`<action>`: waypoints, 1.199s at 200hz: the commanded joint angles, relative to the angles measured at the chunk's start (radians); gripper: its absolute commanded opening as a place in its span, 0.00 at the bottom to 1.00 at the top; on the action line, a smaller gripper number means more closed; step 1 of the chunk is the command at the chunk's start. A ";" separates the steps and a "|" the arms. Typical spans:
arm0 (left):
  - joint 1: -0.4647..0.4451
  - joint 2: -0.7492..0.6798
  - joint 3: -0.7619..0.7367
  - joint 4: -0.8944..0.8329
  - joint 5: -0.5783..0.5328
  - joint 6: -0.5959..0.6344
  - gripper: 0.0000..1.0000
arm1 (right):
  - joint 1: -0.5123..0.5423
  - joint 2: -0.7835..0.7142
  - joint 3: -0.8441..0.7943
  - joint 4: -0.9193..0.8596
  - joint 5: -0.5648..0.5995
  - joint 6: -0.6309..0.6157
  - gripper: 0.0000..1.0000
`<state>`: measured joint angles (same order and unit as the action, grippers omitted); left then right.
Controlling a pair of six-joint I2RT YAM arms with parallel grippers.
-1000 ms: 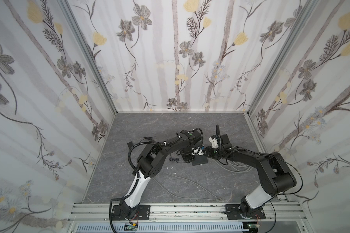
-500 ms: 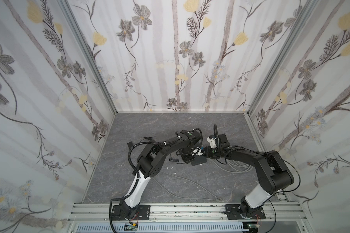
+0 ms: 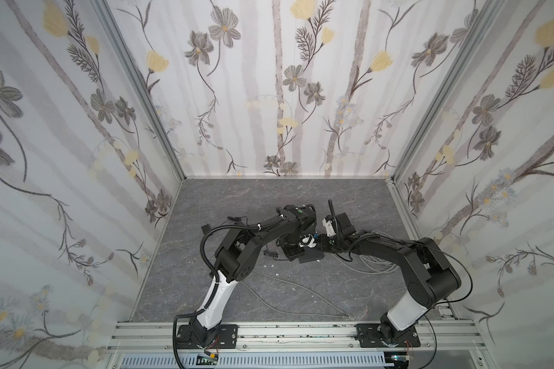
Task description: Insert the plug into the switch port
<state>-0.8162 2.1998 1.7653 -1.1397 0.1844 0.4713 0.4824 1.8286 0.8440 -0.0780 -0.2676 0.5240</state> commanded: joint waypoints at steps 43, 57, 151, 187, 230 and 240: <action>-0.007 0.006 0.008 0.166 0.083 0.017 0.00 | 0.021 -0.019 -0.032 0.076 -0.196 0.022 0.40; -0.005 0.000 -0.002 0.185 0.088 0.009 0.00 | 0.003 -0.029 -0.058 0.105 -0.236 0.029 0.41; 0.017 -0.036 -0.062 0.250 0.092 0.003 0.00 | -0.092 -0.021 -0.147 0.211 -0.413 0.003 0.39; 0.027 -0.065 -0.080 0.274 0.102 -0.021 0.00 | -0.099 -0.038 -0.173 0.218 -0.426 0.007 0.38; 0.040 -0.085 -0.091 0.288 0.108 -0.031 0.00 | -0.102 -0.048 -0.192 0.240 -0.431 0.018 0.38; 0.040 -0.083 -0.089 0.288 0.113 -0.033 0.00 | -0.101 -0.049 -0.196 0.245 -0.432 0.022 0.38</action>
<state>-0.7753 2.1246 1.6714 -0.9985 0.2356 0.4511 0.3775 1.7832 0.6559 0.1581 -0.5720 0.5335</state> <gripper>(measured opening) 0.059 0.383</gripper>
